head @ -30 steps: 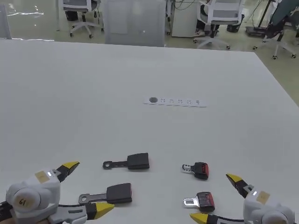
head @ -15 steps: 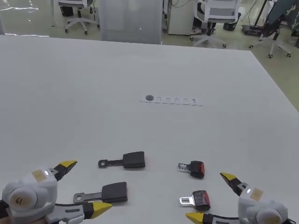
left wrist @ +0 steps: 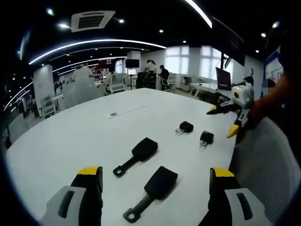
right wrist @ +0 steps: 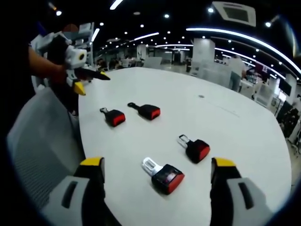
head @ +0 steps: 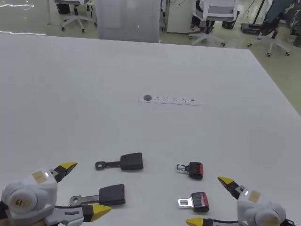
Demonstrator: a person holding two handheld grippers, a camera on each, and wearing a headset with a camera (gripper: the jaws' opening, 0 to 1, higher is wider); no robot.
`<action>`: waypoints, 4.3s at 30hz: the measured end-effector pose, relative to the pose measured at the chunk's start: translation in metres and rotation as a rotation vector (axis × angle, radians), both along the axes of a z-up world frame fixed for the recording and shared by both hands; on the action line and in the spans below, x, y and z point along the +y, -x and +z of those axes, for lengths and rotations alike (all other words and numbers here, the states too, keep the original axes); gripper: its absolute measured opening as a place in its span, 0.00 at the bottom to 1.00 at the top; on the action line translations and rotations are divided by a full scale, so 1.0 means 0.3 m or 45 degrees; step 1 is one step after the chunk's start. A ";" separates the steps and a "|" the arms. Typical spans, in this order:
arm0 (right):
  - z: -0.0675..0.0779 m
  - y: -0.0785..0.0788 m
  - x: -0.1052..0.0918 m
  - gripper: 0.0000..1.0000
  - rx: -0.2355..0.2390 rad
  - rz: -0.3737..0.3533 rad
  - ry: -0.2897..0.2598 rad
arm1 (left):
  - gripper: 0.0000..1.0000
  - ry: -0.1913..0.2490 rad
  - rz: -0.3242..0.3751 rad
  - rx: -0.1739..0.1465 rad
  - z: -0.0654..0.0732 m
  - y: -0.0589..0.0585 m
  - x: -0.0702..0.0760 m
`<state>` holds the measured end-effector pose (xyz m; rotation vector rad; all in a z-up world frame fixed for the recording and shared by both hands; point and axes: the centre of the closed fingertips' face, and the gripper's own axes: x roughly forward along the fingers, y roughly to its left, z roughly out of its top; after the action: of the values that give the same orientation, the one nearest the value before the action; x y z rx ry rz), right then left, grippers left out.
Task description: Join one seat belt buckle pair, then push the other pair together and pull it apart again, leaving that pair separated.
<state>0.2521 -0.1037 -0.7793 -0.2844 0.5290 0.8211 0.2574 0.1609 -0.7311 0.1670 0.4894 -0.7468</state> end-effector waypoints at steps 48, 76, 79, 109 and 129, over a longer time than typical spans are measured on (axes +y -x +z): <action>-0.169 -0.044 -0.011 0.82 0.235 0.283 0.129 | 0.86 -0.181 -0.281 0.148 -0.239 -0.049 -0.090; -0.244 -0.044 -0.026 0.63 0.338 0.573 0.234 | 0.53 -0.427 -0.562 0.268 -0.415 -0.038 -0.099; -0.245 -0.049 -0.033 0.58 0.337 0.595 0.244 | 0.52 -0.417 -0.569 0.264 -0.411 -0.040 -0.104; -0.245 -0.055 -0.048 0.36 0.273 0.594 0.171 | 0.36 -0.516 -0.809 0.233 -0.412 -0.040 -0.118; -0.248 -0.082 0.055 0.36 0.257 0.587 0.090 | 0.36 -0.507 -0.815 0.243 -0.413 -0.037 -0.121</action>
<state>0.2766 -0.0873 -0.8536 -0.3989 0.6946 1.2890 0.2684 0.1246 -0.8551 0.6490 0.7793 -1.2922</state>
